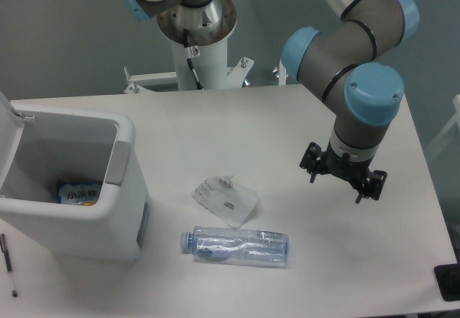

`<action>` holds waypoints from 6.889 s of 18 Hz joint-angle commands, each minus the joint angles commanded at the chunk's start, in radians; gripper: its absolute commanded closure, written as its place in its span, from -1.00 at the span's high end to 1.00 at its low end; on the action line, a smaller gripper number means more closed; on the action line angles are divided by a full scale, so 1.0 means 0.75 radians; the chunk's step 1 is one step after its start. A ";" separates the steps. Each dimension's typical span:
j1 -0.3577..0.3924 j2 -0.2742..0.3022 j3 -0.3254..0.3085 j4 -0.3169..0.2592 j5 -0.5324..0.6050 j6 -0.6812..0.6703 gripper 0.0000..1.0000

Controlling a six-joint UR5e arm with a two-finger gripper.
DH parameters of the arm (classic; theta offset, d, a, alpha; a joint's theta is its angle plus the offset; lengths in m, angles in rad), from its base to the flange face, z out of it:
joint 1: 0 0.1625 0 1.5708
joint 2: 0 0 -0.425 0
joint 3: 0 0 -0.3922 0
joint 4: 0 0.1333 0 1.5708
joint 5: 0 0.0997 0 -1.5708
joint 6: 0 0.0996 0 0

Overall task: Place the trash in the trash can
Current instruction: 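Move the gripper over the clear plastic wrapper and lower toward it, then close the gripper on the clear plastic wrapper and lift it, then carry the wrapper over the white bin and release it inside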

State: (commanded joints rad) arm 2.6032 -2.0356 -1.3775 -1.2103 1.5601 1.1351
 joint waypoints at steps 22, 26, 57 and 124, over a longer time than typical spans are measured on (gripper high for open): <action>-0.065 0.108 -0.417 0.387 -0.002 -0.143 1.00; -0.070 0.131 -0.462 0.389 -0.002 -0.131 1.00; -0.356 0.125 -0.610 0.391 0.000 -0.108 -0.72; -0.648 0.515 -0.110 0.380 -0.589 -1.086 0.54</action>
State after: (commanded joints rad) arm 2.1169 -1.6490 -1.4603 -0.9250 1.1183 0.3206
